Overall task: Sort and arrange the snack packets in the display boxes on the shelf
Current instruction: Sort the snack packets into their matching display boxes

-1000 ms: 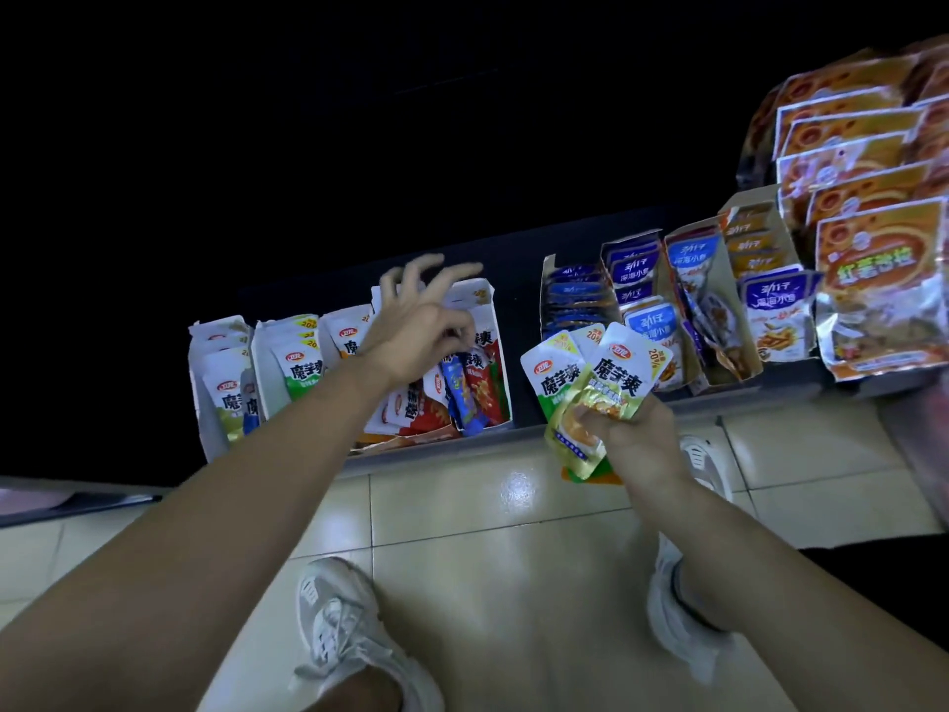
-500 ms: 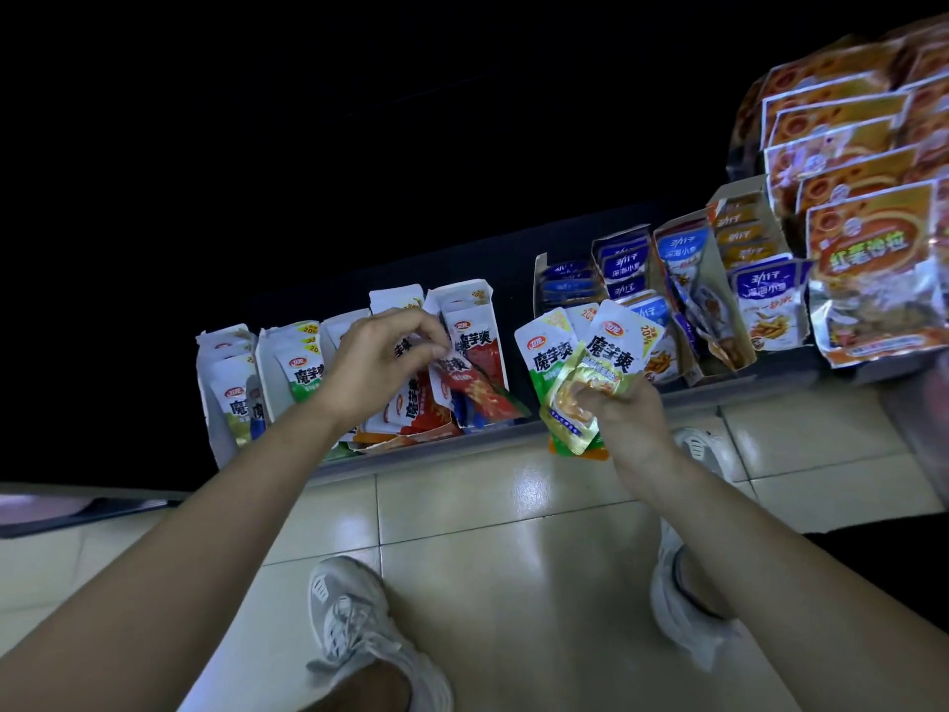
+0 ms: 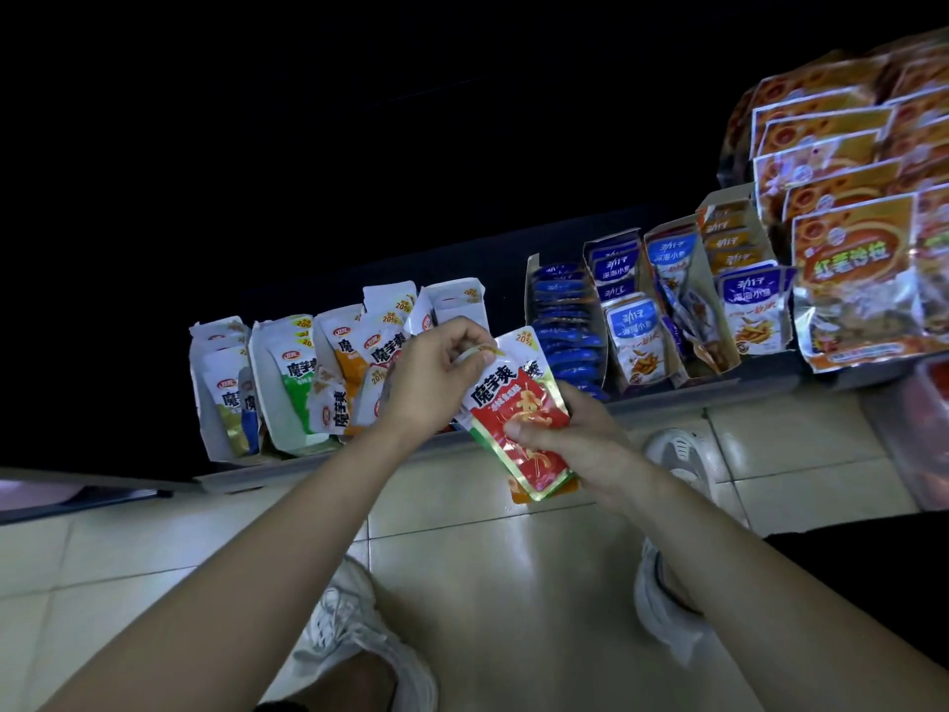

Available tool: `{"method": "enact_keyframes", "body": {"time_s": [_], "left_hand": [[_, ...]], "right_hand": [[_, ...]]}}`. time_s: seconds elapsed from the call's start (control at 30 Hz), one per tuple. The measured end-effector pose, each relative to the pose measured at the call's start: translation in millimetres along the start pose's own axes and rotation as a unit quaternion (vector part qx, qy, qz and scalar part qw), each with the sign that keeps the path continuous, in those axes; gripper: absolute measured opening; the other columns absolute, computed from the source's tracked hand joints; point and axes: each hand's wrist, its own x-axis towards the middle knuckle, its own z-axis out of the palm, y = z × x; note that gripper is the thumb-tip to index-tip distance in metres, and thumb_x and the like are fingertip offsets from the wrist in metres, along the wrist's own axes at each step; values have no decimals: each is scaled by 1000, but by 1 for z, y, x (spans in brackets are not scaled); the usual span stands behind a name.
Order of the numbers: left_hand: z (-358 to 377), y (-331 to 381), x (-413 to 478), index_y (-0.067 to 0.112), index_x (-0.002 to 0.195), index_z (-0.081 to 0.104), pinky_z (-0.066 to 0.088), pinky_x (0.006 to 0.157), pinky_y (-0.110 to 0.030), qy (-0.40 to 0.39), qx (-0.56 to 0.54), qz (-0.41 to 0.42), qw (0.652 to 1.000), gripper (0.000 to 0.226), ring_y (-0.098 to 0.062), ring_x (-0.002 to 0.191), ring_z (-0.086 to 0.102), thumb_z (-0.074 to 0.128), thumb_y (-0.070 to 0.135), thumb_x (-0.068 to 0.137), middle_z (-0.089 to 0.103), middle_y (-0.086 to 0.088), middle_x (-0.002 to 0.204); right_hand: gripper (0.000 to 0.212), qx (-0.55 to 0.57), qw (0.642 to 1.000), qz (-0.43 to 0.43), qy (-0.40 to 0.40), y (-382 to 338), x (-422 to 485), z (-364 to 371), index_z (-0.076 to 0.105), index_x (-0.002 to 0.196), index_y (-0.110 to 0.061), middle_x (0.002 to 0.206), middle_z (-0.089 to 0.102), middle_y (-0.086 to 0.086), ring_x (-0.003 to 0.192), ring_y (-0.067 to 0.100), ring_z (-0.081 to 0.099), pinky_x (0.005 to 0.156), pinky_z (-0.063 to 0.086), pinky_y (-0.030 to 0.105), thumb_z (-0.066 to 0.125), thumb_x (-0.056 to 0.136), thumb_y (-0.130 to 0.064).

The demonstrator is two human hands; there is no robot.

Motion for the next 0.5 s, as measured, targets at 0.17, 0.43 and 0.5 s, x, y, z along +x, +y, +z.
{"method": "enact_keyframes", "body": {"time_s": [0.17, 0.43, 0.5], "left_hand": [[1, 1, 0, 29, 99, 73, 57, 79, -27, 39, 24, 8, 999, 15, -2, 88, 67, 72, 15, 93, 72, 15, 91], [-11, -31, 53, 23, 127, 68, 27, 102, -47, 32, 470, 126, 873, 38, -32, 129, 47, 69, 35, 91, 68, 3, 127], [-4, -36, 65, 23, 138, 59, 21, 107, -49, -33, 527, 97, 843, 50, -32, 138, 36, 66, 42, 91, 59, 2, 139]], "right_hand": [[39, -3, 997, -7, 71, 7, -1, -3, 68, 105, -15, 87, 77, -4, 77, 10, 74, 63, 55, 20, 86, 71, -6], [36, 18, 983, -18, 181, 17, 3, -28, 63, 107, -18, 98, 73, -2, 90, 15, 71, 75, 55, 29, 83, 78, -17], [35, 30, 984, -12, 175, 20, 5, -28, 62, 108, -19, 100, 74, 0, 91, 17, 72, 80, 56, 34, 82, 79, -18]]}}
